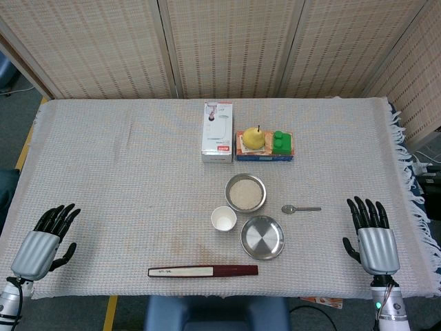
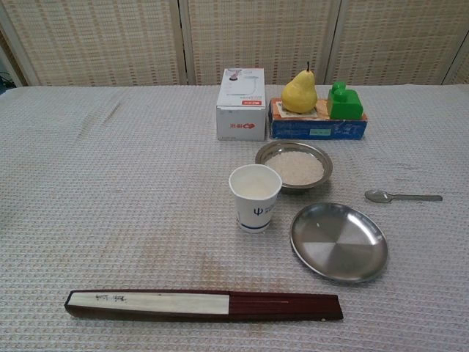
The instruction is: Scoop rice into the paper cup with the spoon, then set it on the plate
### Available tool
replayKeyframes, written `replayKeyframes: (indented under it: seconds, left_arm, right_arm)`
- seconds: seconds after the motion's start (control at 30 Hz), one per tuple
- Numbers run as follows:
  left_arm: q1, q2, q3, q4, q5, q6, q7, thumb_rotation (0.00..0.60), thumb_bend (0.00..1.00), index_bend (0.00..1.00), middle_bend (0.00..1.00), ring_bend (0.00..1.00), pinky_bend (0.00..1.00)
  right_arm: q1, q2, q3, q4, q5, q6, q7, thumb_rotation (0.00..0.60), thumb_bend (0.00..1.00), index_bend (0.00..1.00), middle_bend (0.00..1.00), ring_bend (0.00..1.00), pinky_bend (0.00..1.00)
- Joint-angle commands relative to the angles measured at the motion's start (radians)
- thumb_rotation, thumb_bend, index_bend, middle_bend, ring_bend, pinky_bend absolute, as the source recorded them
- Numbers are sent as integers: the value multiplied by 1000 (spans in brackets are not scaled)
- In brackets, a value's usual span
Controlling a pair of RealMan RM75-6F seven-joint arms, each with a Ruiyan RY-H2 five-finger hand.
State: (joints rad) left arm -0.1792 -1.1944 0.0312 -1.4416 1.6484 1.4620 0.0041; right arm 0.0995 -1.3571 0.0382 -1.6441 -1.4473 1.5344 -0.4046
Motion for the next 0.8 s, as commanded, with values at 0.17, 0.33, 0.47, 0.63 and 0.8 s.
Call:
replayKeyframes:
  seconds: [0.17,0.33,0.47,0.63,0.8]
  left_arm:
    - [-9,-2,0,-1,-3,-17,-11,600,433,0,0,0,100]
    - [-18,-5,5,0,9,-28,-13,600,434,0,0,0,101]
    - [-20,-3,7,-1,11,-28,-23,600,433,0,0,0,101]
    - [-19,3,9,4,11,-25,-39,600,433,0,0,0,101]
    - [-18,6,10,5,12,-21,-49,600,433,0,0,0,101]
  right_arm:
    - [57,-41,44,51,50,-99,-2,600,202,195,38,0,0]
    - [150,-130,99,183,105,-204,-95,600,206,343,64,0,0]
    - [209,-184,121,251,161,-303,-113,600,209,403,79,0,0]
    - [265,-264,136,354,195,-358,-142,600,215,435,103,0,0]
    - [295,-310,148,419,231,-403,-125,600,227,447,109,0,0]
